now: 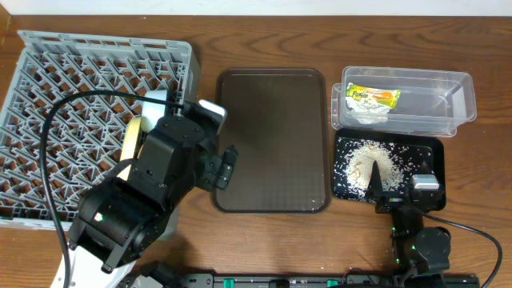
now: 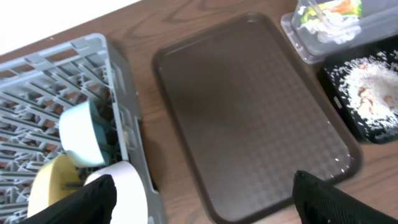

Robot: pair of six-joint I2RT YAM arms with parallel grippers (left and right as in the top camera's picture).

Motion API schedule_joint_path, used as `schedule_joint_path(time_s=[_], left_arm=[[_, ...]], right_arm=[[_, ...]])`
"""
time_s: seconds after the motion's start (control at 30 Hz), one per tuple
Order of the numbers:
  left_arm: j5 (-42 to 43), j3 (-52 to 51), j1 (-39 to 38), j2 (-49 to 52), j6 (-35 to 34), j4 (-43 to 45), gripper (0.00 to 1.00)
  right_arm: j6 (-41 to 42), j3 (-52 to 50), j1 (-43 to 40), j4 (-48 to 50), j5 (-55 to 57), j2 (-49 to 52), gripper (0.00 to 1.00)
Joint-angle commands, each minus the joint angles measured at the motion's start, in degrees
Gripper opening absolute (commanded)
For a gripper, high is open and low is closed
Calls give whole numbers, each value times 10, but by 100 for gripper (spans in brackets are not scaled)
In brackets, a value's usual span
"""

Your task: Sort waste into correct bins and load items into the dishwasher

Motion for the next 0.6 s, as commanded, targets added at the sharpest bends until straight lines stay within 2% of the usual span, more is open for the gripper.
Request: schedule_joint_path(time_s=[0.0,0.3,0.4,0.57], left_arm=[[31,4,-1,-5,-11,13,94],[2,-3,61,-98,-37,82,95],[-12,-33,100,-142,-37,113,95],[31,-121,186,-225,-37,164,96]], right_arm=[[-6,-2,-7,-1,0,-3,99],[-6,-2,-7,-1,0,-3,99],[-6,-2,-7,-1,0,-3,99],[-6,-2,-7,0,0,-3,99]])
